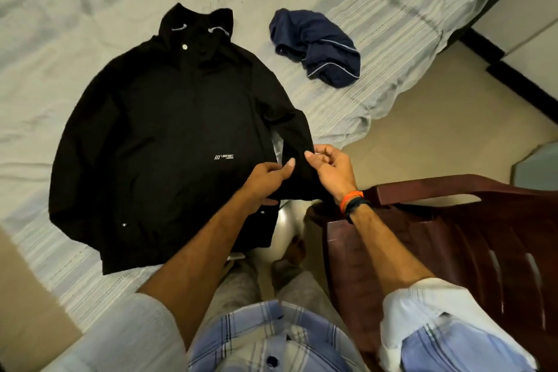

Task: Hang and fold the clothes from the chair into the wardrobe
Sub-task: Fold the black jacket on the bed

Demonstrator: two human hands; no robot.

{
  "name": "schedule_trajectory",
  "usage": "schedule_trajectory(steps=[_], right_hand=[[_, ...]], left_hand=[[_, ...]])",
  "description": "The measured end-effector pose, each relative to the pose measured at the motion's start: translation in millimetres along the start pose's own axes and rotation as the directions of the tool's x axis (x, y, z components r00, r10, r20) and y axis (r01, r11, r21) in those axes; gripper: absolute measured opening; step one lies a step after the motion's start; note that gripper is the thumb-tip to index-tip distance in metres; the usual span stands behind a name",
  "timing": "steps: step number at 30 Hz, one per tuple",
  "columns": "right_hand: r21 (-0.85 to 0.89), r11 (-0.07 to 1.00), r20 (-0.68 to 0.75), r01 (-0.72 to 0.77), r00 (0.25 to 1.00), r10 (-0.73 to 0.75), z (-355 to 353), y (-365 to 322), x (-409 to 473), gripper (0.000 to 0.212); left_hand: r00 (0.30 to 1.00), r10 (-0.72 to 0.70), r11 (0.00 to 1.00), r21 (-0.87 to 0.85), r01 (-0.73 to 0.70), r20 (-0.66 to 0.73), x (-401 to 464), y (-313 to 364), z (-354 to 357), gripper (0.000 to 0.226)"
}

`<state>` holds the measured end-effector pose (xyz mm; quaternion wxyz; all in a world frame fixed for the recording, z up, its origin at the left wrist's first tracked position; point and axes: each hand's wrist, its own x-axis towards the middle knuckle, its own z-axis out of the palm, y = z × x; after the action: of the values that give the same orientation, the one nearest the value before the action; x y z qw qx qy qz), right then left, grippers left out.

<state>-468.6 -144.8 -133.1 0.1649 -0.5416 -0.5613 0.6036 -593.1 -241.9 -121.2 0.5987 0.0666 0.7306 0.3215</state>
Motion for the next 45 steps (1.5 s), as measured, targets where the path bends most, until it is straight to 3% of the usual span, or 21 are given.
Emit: schedule_trajectory(steps=[3,5,8,10,11,13,14,15,17,19,21,23,27,31,34,35,39,42,45], right_hand=[[-0.116,0.992,0.110,0.042,0.993,-0.029,4,-6,-12,0.014],[-0.195,0.979,0.199,0.055,0.980,-0.015,5,-7,-22,0.014],[-0.205,0.977,0.255,0.049,0.967,0.005,5,-6,-32,0.014],[-0.061,0.996,0.155,-0.061,0.985,0.070,7,-3,-39,0.015],[-0.017,0.996,0.026,-0.082,0.996,0.082,7,1,-41,0.013],[-0.169,0.982,-0.241,-0.084,0.970,0.041,2,14,-40,0.007],[-0.272,0.954,-0.280,-0.127,0.959,0.048,-2,21,-40,0.024],[-0.299,0.934,-0.252,-0.197,0.960,0.122,-5,27,-39,0.042],[-0.132,0.921,-0.090,-0.366,0.930,0.357,-11,36,-37,0.068],[0.043,0.890,0.130,-0.454,0.886,0.445,-17,43,-39,0.068],[0.189,0.856,0.275,-0.481,0.863,0.424,-21,46,-42,0.059],[0.348,0.809,0.330,-0.473,0.870,0.367,-23,48,-43,0.049],[0.563,0.744,0.233,-0.360,0.933,0.274,-22,39,-45,0.037],[0.620,0.742,0.147,-0.253,0.967,0.207,-28,29,-46,0.034],[0.658,0.719,0.123,-0.223,0.974,0.189,-34,23,-43,0.038],[0.672,0.708,0.124,-0.214,0.976,0.177,-36,23,-42,0.039],[0.687,0.704,0.150,-0.180,0.983,0.105,-40,20,-39,0.045],[0.682,0.707,0.175,-0.187,0.980,0.090,-39,16,-37,0.053],[0.653,0.737,0.181,-0.175,0.981,0.072,-32,8,-36,0.048]], left_hand=[[0.990,-0.017,0.974,-0.221,0.048,0.139,-7,7,5,0.064],[0.988,-0.026,0.956,-0.287,0.069,0.151,-6,11,10,0.063],[0.998,-0.043,0.926,-0.373,0.059,0.050,3,7,18,0.028],[0.994,-0.105,0.880,-0.469,0.073,-0.042,6,3,20,0.009],[0.989,-0.131,0.843,-0.532,0.074,-0.069,7,2,19,0.012],[0.984,-0.159,0.774,-0.628,0.078,-0.074,7,-2,18,0.023],[0.984,-0.165,0.756,-0.649,0.086,-0.062,4,-3,18,0.025],[0.985,-0.170,0.737,-0.669,0.100,-0.040,2,-4,18,0.026],[0.984,-0.180,0.707,-0.694,0.138,0.012,0,-7,19,0.031],[0.981,-0.187,0.690,-0.705,0.164,0.045,-2,-8,19,0.032],[0.983,-0.170,0.691,-0.703,0.172,0.074,-3,-7,20,0.032],[0.984,-0.158,0.722,-0.670,0.170,0.079,-6,-7,20,0.029],[0.983,-0.177,0.844,-0.522,0.126,-0.049,-4,-11,20,0.035],[0.968,-0.155,0.969,-0.221,0.111,-0.195,-3,-18,24,0.046],[0.968,-0.062,0.991,-0.129,0.031,-0.244,-2,-20,24,0.082],[0.970,-0.027,0.992,-0.127,-0.003,-0.241,-3,-19,25,0.085],[0.986,0.082,0.988,-0.118,-0.100,-0.146,-6,-11,27,0.062],[0.966,0.196,0.980,0.015,-0.196,-0.169,-5,-5,29,0.044],[0.958,0.264,0.965,0.020,-0.263,-0.116,-6,2,27,0.029]])
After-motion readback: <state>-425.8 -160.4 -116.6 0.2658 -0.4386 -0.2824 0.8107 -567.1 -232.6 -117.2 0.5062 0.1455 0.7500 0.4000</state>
